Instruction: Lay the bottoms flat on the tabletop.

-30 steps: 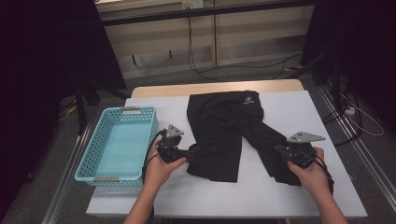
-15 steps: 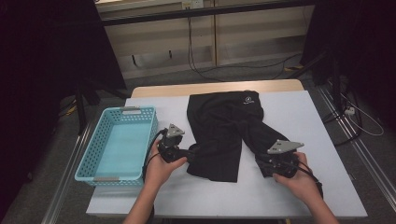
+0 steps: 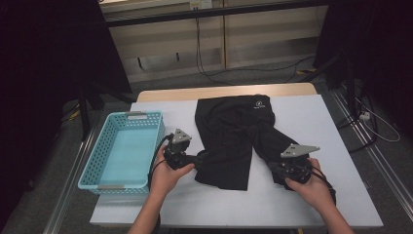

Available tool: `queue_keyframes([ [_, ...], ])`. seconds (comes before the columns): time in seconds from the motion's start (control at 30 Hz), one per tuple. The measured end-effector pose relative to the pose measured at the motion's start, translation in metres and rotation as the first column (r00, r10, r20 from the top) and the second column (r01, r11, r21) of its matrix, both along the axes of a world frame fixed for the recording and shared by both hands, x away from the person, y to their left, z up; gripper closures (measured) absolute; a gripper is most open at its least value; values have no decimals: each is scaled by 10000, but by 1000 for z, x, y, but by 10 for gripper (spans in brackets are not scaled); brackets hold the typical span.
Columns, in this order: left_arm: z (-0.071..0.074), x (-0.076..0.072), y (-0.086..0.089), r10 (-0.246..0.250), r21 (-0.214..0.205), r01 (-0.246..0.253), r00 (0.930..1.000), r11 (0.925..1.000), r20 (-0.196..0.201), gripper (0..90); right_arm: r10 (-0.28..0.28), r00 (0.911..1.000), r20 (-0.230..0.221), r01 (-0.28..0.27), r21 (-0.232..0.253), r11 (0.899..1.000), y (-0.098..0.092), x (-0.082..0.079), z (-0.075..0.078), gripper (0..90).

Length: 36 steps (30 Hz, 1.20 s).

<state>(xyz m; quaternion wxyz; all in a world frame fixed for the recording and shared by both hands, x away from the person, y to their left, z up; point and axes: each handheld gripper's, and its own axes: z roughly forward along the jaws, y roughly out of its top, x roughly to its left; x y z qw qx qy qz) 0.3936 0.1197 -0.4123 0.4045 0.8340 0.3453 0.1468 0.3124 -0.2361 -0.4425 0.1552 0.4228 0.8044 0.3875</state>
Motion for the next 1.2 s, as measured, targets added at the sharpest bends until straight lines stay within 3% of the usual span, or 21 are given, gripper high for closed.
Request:
queue_keyframes([
  [0.13, 0, 1, 0, -28, 5, 28, 10000, 10000, -30, 167, 530, 9981, 315, -562, 1127, 9920, 5, -6, 18, 879],
  [0.2, -1, 0, -1, -6, -10, 6, 10000, 10000, -4, 167, 733, 9971, 209, -758, 1718, 9822, 8, -7, 20, 865],
  [0.23, -1, 0, -2, -18, -60, 17, 10000, 10000, -78, 166, 655, 9977, 157, -673, 1778, 9818, 9, -7, 19, 826],
  [0.27, -1, 0, -2, -52, -27, 52, 10000, 10000, -81, 166, 363, 9992, 167, -384, 1488, 9881, 9, -7, 16, 731],
  [0.3, -2, -1, -3, -38, -16, 38, 10000, 10000, -57, 166, 226, 9997, 124, -241, 1339, 9907, 9, -5, 13, 714],
  [0.43, -2, -1, -4, -89, 9, 89, 10000, 10000, -12, 166, -10, 9998, 185, -4, 765, 9971, 6, -3, 7, 701],
  [0.63, -3, 1, -3, -111, 57, 112, 9999, 9999, -131, 166, -71, 9999, 117, 61, 818, 9966, 6, 0, 2, 657],
  [0.73, -3, 1, -3, -111, 13, 111, 9999, 9999, -98, 162, -49, 9999, 95, 46, 377, 9993, 10, 1, -3, 659],
  [0.83, -3, 1, -3, -85, 17, 85, 9999, 10000, -91, 162, -154, 9999, 1, 154, -245, 9996, 14, 5, -9, 692],
  [0.9, -4, 0, -3, -127, 41, 128, 9998, 9999, -181, 161, 37, 9997, -233, -53, -667, 9978, 19, 8, -15, 782],
  [0.93, -4, 0, -4, -77, 50, 78, 9999, 10000, -87, 161, 54, 9999, -95, -61, -789, 9969, 20, 8, -17, 875],
  [1.03, -4, 0, -4, -105, 65, 106, 9999, 9999, -95, 161, -61, 10000, 13, 62, -1061, 9943, 19, 10, -13, 900],
  [1.13, -4, 1, -2, -65, -2, 65, 9999, 10000, -106, 161, -290, 9994, 198, 299, -474, 9984, 7, 10, -7, 900],
  [1.2, -3, 2, 0, -14, -126, 12, 9998, 9999, -178, 161, -592, 9971, 471, 611, -398, 9973, -5, 8, -1, 900],
])
